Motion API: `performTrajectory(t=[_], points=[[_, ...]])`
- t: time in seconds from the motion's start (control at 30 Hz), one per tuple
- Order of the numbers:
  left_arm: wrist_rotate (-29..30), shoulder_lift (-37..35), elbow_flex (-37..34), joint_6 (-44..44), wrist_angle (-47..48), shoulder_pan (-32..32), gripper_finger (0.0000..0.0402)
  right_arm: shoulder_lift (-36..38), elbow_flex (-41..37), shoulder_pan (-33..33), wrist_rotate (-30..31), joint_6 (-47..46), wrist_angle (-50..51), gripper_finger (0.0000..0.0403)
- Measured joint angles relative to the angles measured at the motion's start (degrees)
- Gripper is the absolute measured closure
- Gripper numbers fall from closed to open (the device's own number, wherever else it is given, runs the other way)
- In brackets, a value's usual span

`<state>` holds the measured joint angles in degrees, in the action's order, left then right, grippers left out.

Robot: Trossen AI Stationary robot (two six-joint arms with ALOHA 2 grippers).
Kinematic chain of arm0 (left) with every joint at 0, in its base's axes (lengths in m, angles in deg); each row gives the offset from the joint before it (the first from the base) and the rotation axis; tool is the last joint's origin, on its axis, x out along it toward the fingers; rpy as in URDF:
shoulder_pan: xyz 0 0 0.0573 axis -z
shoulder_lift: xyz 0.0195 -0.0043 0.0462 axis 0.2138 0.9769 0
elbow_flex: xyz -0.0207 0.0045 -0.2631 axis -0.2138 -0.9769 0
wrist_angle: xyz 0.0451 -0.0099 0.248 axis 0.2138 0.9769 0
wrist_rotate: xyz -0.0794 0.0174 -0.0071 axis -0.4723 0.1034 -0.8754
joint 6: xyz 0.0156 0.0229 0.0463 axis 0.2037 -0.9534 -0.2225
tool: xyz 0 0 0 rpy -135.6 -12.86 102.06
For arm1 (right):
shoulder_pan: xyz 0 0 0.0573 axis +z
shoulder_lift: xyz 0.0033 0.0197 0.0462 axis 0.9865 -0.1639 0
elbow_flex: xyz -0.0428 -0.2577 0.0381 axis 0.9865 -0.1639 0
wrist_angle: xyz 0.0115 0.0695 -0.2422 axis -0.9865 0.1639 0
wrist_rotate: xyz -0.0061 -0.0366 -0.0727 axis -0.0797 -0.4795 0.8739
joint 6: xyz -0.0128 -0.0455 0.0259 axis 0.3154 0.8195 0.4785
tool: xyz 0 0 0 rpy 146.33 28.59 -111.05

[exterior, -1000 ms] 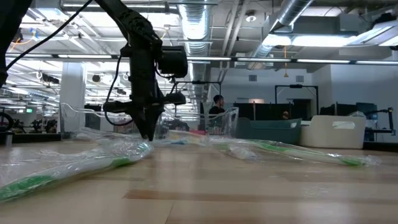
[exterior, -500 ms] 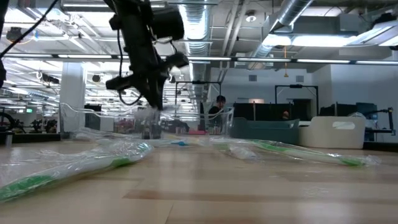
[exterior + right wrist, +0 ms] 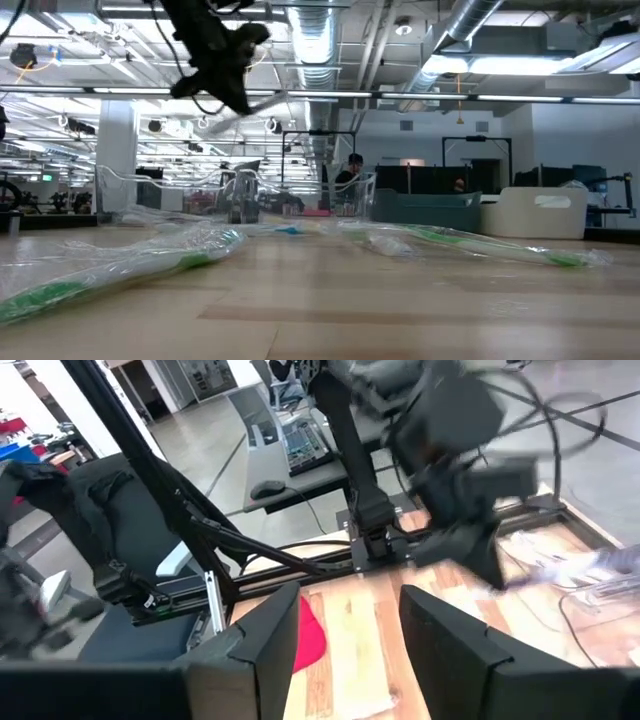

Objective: Pick & Place Toothbrushes
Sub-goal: Put the violet toothbrush into the left transparent bin

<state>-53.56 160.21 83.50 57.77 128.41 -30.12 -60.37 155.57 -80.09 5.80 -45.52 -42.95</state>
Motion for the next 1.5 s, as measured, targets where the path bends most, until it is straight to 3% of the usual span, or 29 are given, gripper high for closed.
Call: performTrajectory(t=[0.13,0.3,0.6,0.73,0.93,1.17,1.33,1.5], points=[[-0.48,-3.1,0.0,-11.29,6.49,-8.75,0.0395,-1.13,0.0,0.27,0.18,-0.01,-1.34,0.0235],[1.78,-4.18,1.15,-35.92,10.94,-18.92,0.0395,-3.81,0.15,0.32,0.21,-0.65,-4.82,0.0235],[5.14,2.0,1.55,-62.35,10.88,-33.1,0.0395,-10.35,-0.04,0.48,0.17,-6.5,-11.87,0.0235],[2.67,5.5,1.55,-65.13,10.84,-37.01,0.0395,-10.67,-0.05,0.48,3.0,-6.31,-17.29,0.0235],[1.53,10.39,1.55,-76.68,10.82,-37.1,0.0395,-10.2,0.0,0.48,9.04,-2.94,-22.25,0.0235],[1.46,16.22,1.51,-77.13,10.63,-37.92,0.0395,-10.19,0.0,0.46,9.14,-2.06,-24.36,0.0235],[-2.24,19.48,0.93,-77.19,9.4,-38.3,0.0395,-10.19,0.0,0.15,9.16,-2.06,-24.29,0.0235],[-1.03,21.04,0.9,-77.63,7.06,-38.19,0.0395,-10.19,0.0,0.19,8.96,-2.06,-24.27,0.0235]])
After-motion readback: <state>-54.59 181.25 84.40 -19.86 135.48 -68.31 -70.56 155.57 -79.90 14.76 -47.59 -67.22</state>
